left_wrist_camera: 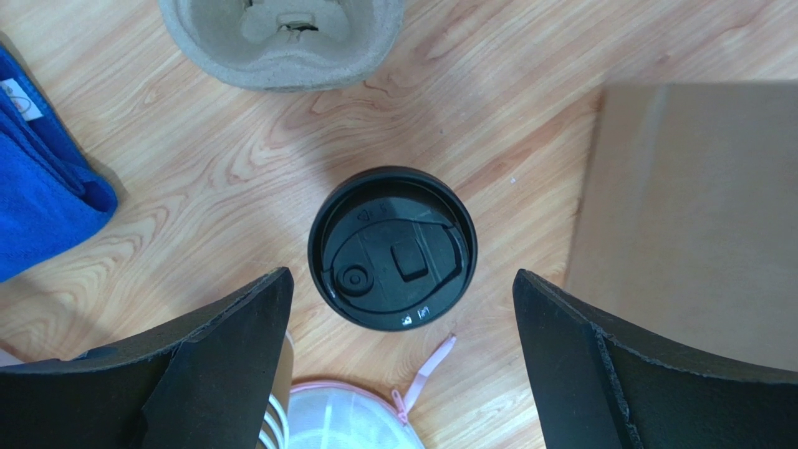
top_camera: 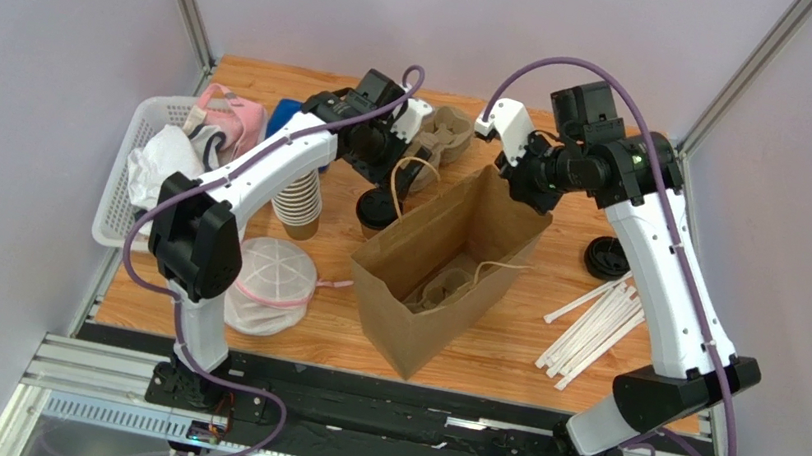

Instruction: Pack the takeout coffee

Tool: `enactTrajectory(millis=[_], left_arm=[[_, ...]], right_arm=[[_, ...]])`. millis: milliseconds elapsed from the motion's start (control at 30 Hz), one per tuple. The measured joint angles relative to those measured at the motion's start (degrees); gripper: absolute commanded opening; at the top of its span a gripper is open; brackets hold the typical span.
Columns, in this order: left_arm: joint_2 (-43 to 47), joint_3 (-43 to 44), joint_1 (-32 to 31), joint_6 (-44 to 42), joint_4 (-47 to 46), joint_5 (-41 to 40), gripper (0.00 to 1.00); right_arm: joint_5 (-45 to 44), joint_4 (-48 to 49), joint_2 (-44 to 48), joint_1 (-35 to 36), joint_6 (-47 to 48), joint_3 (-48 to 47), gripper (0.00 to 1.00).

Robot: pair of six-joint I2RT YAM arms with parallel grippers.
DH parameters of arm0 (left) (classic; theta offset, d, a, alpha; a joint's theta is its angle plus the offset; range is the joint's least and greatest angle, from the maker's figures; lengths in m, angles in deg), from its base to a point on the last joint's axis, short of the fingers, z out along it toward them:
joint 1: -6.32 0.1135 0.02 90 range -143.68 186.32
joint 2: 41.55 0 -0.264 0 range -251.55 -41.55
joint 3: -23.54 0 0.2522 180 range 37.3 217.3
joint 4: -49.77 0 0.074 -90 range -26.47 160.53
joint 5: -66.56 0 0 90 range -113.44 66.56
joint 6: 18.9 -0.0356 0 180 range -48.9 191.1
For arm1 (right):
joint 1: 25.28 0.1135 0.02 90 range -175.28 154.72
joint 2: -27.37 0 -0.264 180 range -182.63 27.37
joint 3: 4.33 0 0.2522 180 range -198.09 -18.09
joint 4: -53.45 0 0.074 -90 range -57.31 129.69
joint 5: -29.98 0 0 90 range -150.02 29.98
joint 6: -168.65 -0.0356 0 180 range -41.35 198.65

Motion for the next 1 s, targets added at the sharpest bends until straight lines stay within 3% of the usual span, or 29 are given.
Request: enactTrajectory(millis=[433, 1000], left_arm=[[-4.28, 3.13, -1.79, -0.85, 3.41, -5.29, 0.99], [-6.64, 2.60, -3.28, -1.53, 5.25, -7.50, 0.98]], right_arm=[[-3.58, -0.13, 7.67, -1.88, 1.66, 5.77, 0.00], [-4.44, -0.24, 8.26, -1.97, 1.20, 8.41, 0.00]])
